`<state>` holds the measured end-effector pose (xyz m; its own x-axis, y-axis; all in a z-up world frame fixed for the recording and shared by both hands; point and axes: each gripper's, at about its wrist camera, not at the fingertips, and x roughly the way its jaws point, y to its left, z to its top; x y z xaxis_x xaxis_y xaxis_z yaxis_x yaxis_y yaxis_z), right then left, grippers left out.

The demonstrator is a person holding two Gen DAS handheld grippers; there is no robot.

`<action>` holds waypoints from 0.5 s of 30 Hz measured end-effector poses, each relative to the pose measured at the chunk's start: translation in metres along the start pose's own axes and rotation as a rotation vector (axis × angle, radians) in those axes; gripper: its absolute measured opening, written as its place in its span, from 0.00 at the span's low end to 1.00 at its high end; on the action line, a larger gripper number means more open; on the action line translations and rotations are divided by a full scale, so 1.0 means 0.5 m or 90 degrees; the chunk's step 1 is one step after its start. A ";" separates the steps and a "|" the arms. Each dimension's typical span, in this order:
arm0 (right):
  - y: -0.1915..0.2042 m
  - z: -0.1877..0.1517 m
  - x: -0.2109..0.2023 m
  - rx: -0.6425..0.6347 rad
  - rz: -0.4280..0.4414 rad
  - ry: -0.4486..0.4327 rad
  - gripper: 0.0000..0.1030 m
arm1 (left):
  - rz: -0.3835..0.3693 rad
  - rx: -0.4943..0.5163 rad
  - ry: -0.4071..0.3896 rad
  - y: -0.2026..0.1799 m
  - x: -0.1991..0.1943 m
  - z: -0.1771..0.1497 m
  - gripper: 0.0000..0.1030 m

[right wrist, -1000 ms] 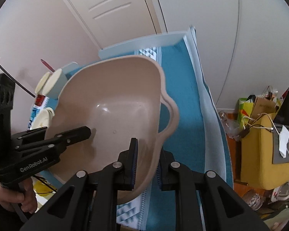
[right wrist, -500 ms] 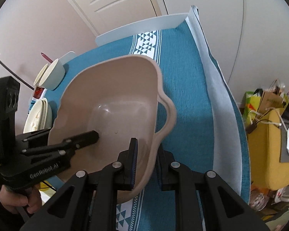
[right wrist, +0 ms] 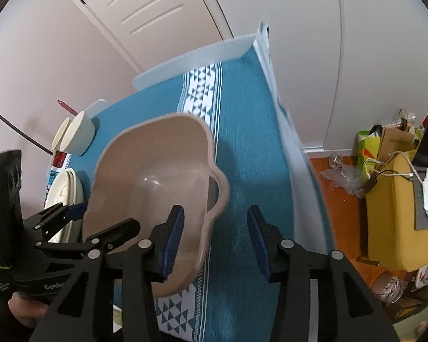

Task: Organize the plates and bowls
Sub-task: 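Lower the taupe basin onto the cloth and open both grippers, then move both grippers to the small white bowl rim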

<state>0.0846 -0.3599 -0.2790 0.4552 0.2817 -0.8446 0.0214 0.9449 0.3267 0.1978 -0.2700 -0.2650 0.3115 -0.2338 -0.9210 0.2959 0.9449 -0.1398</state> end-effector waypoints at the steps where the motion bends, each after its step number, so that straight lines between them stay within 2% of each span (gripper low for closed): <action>1: 0.004 0.004 -0.013 -0.004 -0.002 -0.003 0.41 | 0.001 -0.001 -0.002 0.003 -0.013 -0.003 0.76; 6: 0.050 0.026 -0.095 -0.041 0.003 -0.036 0.41 | 0.011 -0.017 -0.040 0.035 -0.112 -0.008 0.76; 10: 0.111 0.060 -0.144 -0.081 0.029 -0.068 0.43 | 0.016 -0.046 -0.100 0.075 -0.214 0.004 0.76; 11: 0.133 0.071 -0.153 -0.099 0.030 -0.076 0.59 | 0.018 -0.064 -0.120 0.094 -0.247 0.010 0.78; 12: 0.152 0.080 -0.161 -0.113 0.033 -0.086 0.71 | 0.021 -0.080 -0.133 0.110 -0.267 0.015 0.83; 13: 0.171 0.089 -0.169 -0.124 0.043 -0.098 0.94 | 0.029 -0.102 -0.152 0.132 -0.296 0.020 0.87; 14: 0.188 0.097 -0.176 -0.134 0.059 -0.109 0.99 | 0.038 -0.122 -0.170 0.154 -0.323 0.021 0.95; 15: 0.210 0.108 -0.181 -0.143 0.075 -0.119 0.99 | 0.045 -0.137 -0.184 0.171 -0.341 0.023 0.97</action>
<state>0.0937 -0.2951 -0.1454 0.5994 0.3757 -0.7068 -0.2289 0.9266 0.2984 0.1805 -0.1518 -0.1158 0.5763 -0.1924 -0.7943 0.0771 0.9804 -0.1815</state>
